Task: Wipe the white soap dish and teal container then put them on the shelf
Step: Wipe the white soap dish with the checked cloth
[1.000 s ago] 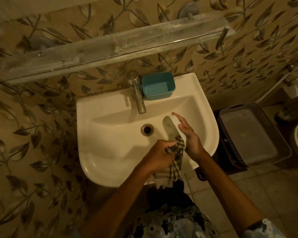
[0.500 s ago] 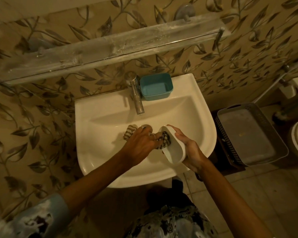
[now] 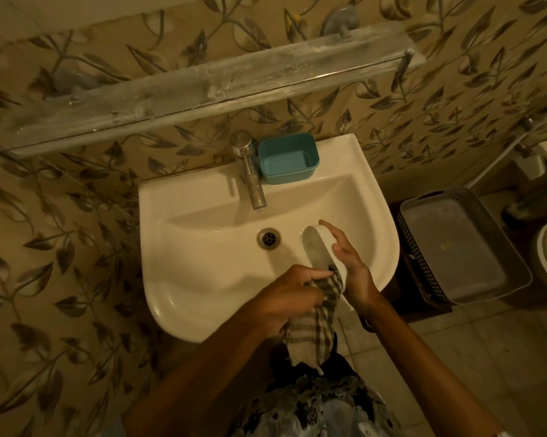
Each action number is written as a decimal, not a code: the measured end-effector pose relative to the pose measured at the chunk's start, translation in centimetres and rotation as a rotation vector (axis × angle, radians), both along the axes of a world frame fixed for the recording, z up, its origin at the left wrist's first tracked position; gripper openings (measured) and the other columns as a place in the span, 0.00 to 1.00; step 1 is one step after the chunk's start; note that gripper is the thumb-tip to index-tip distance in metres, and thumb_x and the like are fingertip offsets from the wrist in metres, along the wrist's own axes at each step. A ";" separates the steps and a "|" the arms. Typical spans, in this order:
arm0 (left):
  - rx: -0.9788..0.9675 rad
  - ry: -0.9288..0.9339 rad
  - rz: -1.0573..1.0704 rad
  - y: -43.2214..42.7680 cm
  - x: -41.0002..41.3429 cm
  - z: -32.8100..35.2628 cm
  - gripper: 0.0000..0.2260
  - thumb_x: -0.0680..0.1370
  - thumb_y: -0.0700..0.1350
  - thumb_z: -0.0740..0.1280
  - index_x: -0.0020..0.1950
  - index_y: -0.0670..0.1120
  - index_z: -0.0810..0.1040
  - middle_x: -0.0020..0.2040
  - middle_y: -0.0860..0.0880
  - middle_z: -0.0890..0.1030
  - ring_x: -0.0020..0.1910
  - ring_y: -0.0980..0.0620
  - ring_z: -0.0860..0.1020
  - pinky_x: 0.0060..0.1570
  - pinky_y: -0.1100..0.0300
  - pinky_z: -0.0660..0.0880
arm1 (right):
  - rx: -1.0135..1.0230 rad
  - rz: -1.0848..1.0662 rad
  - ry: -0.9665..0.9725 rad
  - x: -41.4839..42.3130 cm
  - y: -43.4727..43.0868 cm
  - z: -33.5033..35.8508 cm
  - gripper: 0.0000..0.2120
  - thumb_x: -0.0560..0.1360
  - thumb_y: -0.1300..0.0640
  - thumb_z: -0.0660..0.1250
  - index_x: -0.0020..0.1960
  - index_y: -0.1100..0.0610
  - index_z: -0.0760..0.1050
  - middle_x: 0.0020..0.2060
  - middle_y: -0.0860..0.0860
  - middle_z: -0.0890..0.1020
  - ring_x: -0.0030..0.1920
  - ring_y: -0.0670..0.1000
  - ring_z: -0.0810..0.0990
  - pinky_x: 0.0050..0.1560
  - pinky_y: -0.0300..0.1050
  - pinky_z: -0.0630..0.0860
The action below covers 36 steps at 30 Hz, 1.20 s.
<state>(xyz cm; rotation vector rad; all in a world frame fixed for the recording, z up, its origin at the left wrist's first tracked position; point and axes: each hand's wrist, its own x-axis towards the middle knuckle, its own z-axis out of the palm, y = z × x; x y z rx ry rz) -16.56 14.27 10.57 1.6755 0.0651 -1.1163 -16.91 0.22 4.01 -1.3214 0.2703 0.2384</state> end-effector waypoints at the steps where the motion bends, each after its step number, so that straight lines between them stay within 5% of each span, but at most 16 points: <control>1: -0.048 0.115 0.053 0.2 0.6 0.2 0.21 0.74 0.32 0.60 0.64 0.46 0.76 0.53 0.45 0.82 0.53 0.48 0.81 0.57 0.54 0.77 | -0.030 0.002 -0.023 -0.3 0.0 0.0 0.25 0.75 0.51 0.56 0.72 0.53 0.65 0.69 0.56 0.72 0.70 0.56 0.70 0.73 0.63 0.61; 6: -0.236 0.516 0.398 1.3 2.3 0.6 0.21 0.66 0.35 0.60 0.58 0.40 0.79 0.46 0.39 0.83 0.41 0.45 0.82 0.42 0.56 0.79 | -0.177 0.018 -0.132 -0.7 0.1 1.3 0.31 0.75 0.42 0.59 0.75 0.51 0.60 0.71 0.52 0.70 0.71 0.52 0.68 0.72 0.60 0.64; 9: -0.228 0.514 0.532 1.7 3.5 0.7 0.23 0.64 0.37 0.63 0.58 0.36 0.77 0.44 0.39 0.83 0.38 0.44 0.82 0.40 0.55 0.78 | -0.225 0.072 -0.177 -0.6 0.2 1.6 0.29 0.75 0.45 0.56 0.75 0.48 0.59 0.70 0.48 0.70 0.70 0.50 0.69 0.71 0.57 0.66; 13: -0.236 0.452 0.697 2.6 5.7 0.9 0.12 0.72 0.37 0.61 0.51 0.35 0.79 0.39 0.40 0.84 0.35 0.44 0.83 0.40 0.54 0.78 | -0.226 0.150 -0.190 -0.5 0.5 1.3 0.29 0.75 0.45 0.56 0.76 0.47 0.57 0.69 0.48 0.71 0.69 0.51 0.70 0.70 0.55 0.68; 16: -0.274 0.415 0.713 2.2 5.6 0.8 0.12 0.74 0.36 0.61 0.55 0.37 0.78 0.44 0.40 0.83 0.41 0.43 0.82 0.45 0.52 0.78 | -0.182 0.148 -0.183 -0.2 0.8 1.4 0.30 0.76 0.47 0.56 0.76 0.52 0.56 0.69 0.50 0.71 0.68 0.50 0.71 0.67 0.47 0.71; 18: -0.238 0.154 0.650 1.4 4.7 0.3 0.14 0.74 0.33 0.61 0.57 0.41 0.79 0.49 0.41 0.83 0.48 0.43 0.81 0.51 0.50 0.78 | -0.146 0.127 -0.150 -0.1 0.9 1.5 0.28 0.78 0.52 0.55 0.76 0.55 0.57 0.69 0.53 0.71 0.69 0.50 0.71 0.68 0.45 0.69; 23: 0.336 -1.178 -0.151 1.1 2.4 -2.2 0.20 0.67 0.27 0.67 0.57 0.42 0.80 0.50 0.43 0.82 0.50 0.43 0.77 0.43 0.51 0.79 | -0.048 0.135 -0.019 0.2 0.5 2.1 0.22 0.78 0.53 0.56 0.71 0.53 0.64 0.61 0.50 0.77 0.61 0.49 0.77 0.63 0.42 0.73; 26: 0.518 -1.518 -0.523 2.0 2.6 -3.1 0.25 0.61 0.28 0.73 0.56 0.42 0.81 0.57 0.43 0.81 0.50 0.39 0.78 0.40 0.49 0.79 | 0.186 0.078 0.169 -0.7 -0.2 2.0 0.19 0.80 0.55 0.54 0.69 0.54 0.69 0.58 0.55 0.79 0.54 0.52 0.79 0.55 0.47 0.79; 30: 0.644 -1.300 -0.661 1.7 2.5 -2.6 0.27 0.71 0.31 0.65 0.69 0.46 0.70 0.70 0.45 0.70 0.62 0.40 0.68 0.53 0.46 0.74 | 0.304 0.007 0.249 -1.2 -0.7 1.7 0.18 0.80 0.53 0.53 0.67 0.51 0.72 0.57 0.56 0.80 0.51 0.54 0.81 0.49 0.50 0.80; 36: 0.525 -0.815 -0.342 -1.7 0.1 -0.8 0.23 0.72 0.33 0.65 0.66 0.46 0.72 0.62 0.45 0.75 0.59 0.44 0.72 0.53 0.56 0.73 | 0.323 -0.113 0.174 -0.8 -0.5 1.5 0.21 0.74 0.51 0.58 0.65 0.50 0.74 0.54 0.52 0.84 0.53 0.52 0.83 0.49 0.46 0.81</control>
